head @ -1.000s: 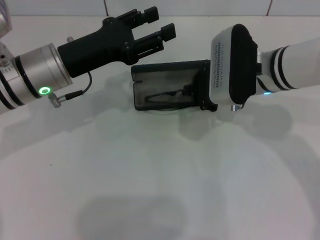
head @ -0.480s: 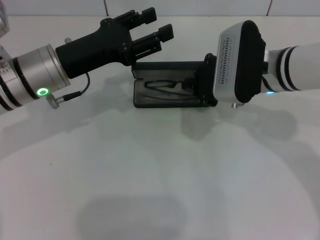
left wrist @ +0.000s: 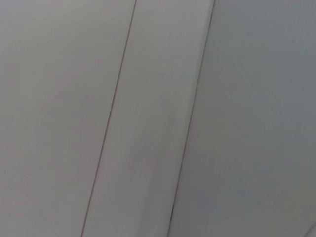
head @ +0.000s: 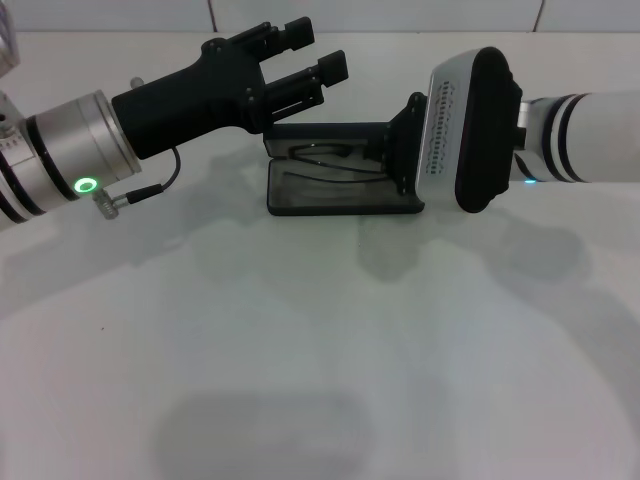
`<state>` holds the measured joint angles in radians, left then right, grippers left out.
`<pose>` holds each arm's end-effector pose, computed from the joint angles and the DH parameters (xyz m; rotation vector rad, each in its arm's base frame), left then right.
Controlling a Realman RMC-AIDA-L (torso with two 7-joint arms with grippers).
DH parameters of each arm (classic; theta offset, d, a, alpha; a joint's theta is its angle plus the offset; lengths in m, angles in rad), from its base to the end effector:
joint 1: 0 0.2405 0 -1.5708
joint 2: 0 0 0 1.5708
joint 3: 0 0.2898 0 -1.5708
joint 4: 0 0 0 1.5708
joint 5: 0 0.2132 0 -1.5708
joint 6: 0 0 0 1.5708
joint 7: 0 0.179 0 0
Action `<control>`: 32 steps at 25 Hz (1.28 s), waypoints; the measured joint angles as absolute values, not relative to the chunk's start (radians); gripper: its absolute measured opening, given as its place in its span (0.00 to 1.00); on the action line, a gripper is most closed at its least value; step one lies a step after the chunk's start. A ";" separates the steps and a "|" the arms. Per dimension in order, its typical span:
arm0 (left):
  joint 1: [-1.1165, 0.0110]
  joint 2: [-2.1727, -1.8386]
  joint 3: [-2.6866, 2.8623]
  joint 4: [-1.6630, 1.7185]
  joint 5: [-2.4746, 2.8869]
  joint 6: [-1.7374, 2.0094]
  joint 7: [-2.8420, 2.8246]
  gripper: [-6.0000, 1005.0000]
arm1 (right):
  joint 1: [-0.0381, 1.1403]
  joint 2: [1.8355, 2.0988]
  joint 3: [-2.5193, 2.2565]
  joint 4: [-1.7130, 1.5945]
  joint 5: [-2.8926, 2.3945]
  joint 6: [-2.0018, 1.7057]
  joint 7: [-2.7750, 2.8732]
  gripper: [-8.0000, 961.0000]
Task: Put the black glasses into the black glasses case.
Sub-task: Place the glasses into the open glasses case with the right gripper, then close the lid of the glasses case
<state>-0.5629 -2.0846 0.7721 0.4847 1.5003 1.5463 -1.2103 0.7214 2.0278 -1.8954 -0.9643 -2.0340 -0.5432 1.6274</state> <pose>-0.2225 0.3845 -0.0319 -2.4332 -0.4970 -1.2224 0.1473 0.4447 -0.1444 -2.5604 -0.4689 -0.1176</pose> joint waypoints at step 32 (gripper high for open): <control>-0.564 -2.083 0.764 0.486 1.498 1.538 -1.220 0.71 | 0.528 2.023 -1.737 -1.084 -1.800 -0.770 1.487 0.29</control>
